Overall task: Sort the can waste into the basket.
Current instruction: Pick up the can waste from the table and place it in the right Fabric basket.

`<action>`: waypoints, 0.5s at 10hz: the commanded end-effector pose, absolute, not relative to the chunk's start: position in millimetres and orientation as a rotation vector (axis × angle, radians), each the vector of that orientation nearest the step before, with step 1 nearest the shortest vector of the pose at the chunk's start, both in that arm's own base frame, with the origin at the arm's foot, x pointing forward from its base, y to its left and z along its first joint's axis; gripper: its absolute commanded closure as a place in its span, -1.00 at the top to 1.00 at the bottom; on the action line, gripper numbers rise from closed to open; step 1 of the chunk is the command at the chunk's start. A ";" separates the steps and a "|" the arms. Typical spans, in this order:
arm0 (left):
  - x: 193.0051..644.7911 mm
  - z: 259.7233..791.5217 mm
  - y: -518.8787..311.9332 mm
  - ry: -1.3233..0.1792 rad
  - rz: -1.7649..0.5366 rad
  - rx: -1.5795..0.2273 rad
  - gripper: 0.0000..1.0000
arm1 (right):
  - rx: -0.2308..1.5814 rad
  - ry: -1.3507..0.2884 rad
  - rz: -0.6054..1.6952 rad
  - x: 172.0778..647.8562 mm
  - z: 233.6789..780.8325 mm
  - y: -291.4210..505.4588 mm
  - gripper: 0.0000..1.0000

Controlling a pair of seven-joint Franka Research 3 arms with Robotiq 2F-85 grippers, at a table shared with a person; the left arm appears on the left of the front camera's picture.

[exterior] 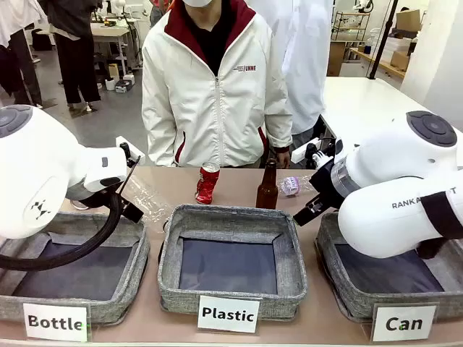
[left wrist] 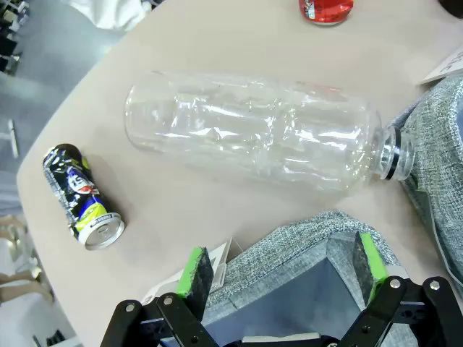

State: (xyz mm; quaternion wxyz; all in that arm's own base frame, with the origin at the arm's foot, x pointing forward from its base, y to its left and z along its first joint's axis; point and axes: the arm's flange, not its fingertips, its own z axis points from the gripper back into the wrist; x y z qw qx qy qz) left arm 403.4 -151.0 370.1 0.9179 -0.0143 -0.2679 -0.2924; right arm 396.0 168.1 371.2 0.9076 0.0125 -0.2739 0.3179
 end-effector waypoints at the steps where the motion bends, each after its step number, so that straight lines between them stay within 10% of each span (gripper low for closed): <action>1: 403.4 370.1 -151.0 -0.551 -0.601 -0.029 1.00 | 0.026 -0.565 0.656 396.0 371.2 168.1 1.00; 5: 403.4 370.1 -151.0 -0.551 -0.601 -0.029 1.00 | 0.026 -0.565 0.656 396.0 371.2 168.1 1.00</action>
